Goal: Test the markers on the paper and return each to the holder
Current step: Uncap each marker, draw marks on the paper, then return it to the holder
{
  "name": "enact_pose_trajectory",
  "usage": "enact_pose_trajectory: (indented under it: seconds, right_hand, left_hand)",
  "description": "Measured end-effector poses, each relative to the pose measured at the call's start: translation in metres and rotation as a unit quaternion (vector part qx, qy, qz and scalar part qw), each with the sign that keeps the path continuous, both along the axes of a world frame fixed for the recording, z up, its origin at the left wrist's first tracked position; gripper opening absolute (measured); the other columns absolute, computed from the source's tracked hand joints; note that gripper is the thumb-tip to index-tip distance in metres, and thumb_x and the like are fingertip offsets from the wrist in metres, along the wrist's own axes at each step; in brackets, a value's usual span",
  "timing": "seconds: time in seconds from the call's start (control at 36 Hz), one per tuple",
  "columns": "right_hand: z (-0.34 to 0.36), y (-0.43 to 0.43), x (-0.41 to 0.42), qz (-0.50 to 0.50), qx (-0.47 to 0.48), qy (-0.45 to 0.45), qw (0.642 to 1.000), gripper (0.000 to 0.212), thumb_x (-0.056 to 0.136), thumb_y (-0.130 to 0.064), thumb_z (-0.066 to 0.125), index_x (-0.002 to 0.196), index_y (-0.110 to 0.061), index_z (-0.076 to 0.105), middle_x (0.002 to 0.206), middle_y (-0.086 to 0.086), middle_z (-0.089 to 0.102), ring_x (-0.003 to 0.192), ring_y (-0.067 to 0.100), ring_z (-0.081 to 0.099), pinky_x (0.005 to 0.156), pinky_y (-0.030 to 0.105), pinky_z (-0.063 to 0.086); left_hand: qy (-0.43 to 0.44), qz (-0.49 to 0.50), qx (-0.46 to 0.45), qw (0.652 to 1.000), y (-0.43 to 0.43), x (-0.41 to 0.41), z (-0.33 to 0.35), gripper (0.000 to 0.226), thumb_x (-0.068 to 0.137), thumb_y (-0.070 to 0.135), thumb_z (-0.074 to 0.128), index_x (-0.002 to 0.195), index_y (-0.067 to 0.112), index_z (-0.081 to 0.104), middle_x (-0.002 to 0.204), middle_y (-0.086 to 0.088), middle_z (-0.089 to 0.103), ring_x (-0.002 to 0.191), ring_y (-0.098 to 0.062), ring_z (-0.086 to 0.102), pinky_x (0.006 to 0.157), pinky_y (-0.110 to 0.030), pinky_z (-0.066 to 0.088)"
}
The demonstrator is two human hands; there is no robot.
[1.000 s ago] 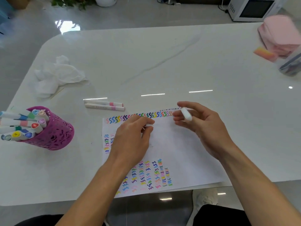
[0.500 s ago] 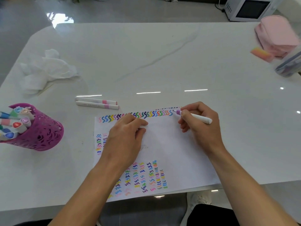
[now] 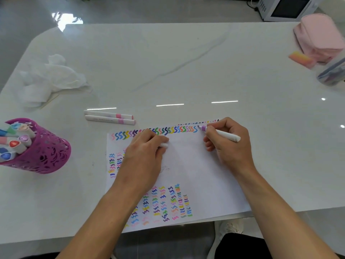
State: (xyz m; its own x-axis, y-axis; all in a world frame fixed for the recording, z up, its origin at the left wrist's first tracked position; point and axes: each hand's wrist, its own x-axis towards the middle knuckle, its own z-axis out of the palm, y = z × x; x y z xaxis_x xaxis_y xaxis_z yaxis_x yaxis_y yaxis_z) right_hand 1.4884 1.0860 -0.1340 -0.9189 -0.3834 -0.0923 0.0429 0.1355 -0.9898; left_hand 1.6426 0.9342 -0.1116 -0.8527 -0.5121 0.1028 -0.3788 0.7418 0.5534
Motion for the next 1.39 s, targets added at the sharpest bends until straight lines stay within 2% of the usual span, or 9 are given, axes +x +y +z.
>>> enact_pose_trajectory:
  seconds: [0.47,0.67,0.83,1.06,1.11,1.19,1.25,1.31,1.39]
  right_hand:
    - [0.004,0.002,0.001,-0.019,0.05,0.0,0.999,0.018,0.081,-0.011,0.08,0.07,-0.01,0.066,0.062,0.007,0.07,0.05,0.013,0.064,0.044,0.019,0.044]
    - [0.01,0.001,0.004,-0.013,0.023,-0.001,1.0,0.019,0.079,-0.017,0.075,0.079,-0.001,0.066,0.071,0.018,0.072,0.052,0.014,0.064,0.047,0.021,0.047]
    - [0.029,-0.002,0.005,-0.04,-0.038,0.006,0.998,0.009,0.079,-0.018,0.069,0.082,-0.009,0.065,0.061,0.006,0.069,0.049,0.015,0.059,0.045,0.024,0.045]
    - [0.043,-0.003,0.013,-0.002,-0.053,0.044,0.998,0.009,0.09,-0.009,0.074,0.094,-0.008,0.066,0.071,0.012,0.069,0.059,0.018,0.062,0.052,0.025,0.048]
    - [0.044,-0.004,0.017,0.016,-0.052,0.057,0.997,0.007,0.091,-0.006,0.072,0.095,-0.01,0.069,0.074,0.013,0.069,0.062,0.018,0.061,0.054,0.028,0.05]
    - [0.045,-0.006,0.022,0.041,-0.052,0.082,0.994,0.015,0.091,-0.001,0.072,0.097,-0.014,0.073,0.075,0.0,0.072,0.065,0.015,0.063,0.056,0.029,0.055]
    - [0.046,-0.008,0.025,0.063,-0.051,0.093,0.992,0.019,0.09,0.0,0.073,0.097,-0.017,0.076,0.083,0.0,0.077,0.067,0.015,0.065,0.058,0.029,0.058]
    - [0.046,-0.012,0.03,0.082,-0.051,0.088,0.991,0.016,0.092,-0.003,0.075,0.096,-0.018,0.079,0.089,0.0,0.079,0.068,0.014,0.067,0.058,0.027,0.058]
    - [0.046,-0.016,0.037,0.109,-0.07,0.038,0.991,0.008,0.096,-0.011,0.071,0.097,-0.014,0.079,0.087,0.001,0.08,0.071,0.019,0.068,0.061,0.03,0.059]
  left_hand:
    - [-0.007,0.008,-0.003,1.0,0.0,-0.001,0.001,0.022,0.094,0.015,0.067,0.114,0.017,0.076,0.097,0.003,0.063,0.09,-0.01,0.05,0.079,-0.013,0.029]
    - [-0.013,0.005,-0.003,1.0,0.0,-0.001,0.002,0.023,0.094,0.016,0.066,0.115,0.018,0.075,0.099,0.004,0.063,0.09,-0.008,0.049,0.079,-0.013,0.028]
    - [-0.024,0.007,-0.007,1.0,-0.001,0.001,0.006,0.024,0.096,0.016,0.065,0.117,0.017,0.074,0.1,0.003,0.063,0.091,-0.01,0.05,0.079,-0.013,0.027]
    - [-0.032,0.015,-0.01,0.999,-0.004,0.007,0.011,0.029,0.097,0.011,0.061,0.125,0.016,0.07,0.107,0.002,0.064,0.103,-0.019,0.057,0.087,-0.017,0.036]
    - [-0.024,0.019,-0.004,1.0,-0.005,0.009,0.012,0.03,0.097,0.011,0.061,0.125,0.016,0.07,0.107,0.002,0.064,0.101,-0.019,0.058,0.09,-0.022,0.042]
    - [-0.004,0.037,0.008,0.999,-0.007,0.009,0.015,0.029,0.097,0.013,0.062,0.124,0.019,0.071,0.102,0.007,0.063,0.092,-0.014,0.059,0.085,-0.02,0.044]
    - [0.016,0.06,0.028,0.998,-0.007,0.009,0.017,0.027,0.095,0.016,0.065,0.12,0.025,0.071,0.093,0.015,0.061,0.081,-0.003,0.055,0.077,-0.008,0.038]
    - [0.047,0.098,0.085,0.99,-0.007,0.009,0.017,0.023,0.093,0.02,0.068,0.112,0.032,0.072,0.088,0.021,0.064,0.08,0.003,0.059,0.073,-0.001,0.037]
    - [0.093,0.121,0.214,0.965,-0.006,0.008,0.016,0.017,0.093,0.019,0.069,0.103,0.032,0.072,0.085,0.016,0.073,0.079,0.004,0.066,0.07,-0.006,0.046]
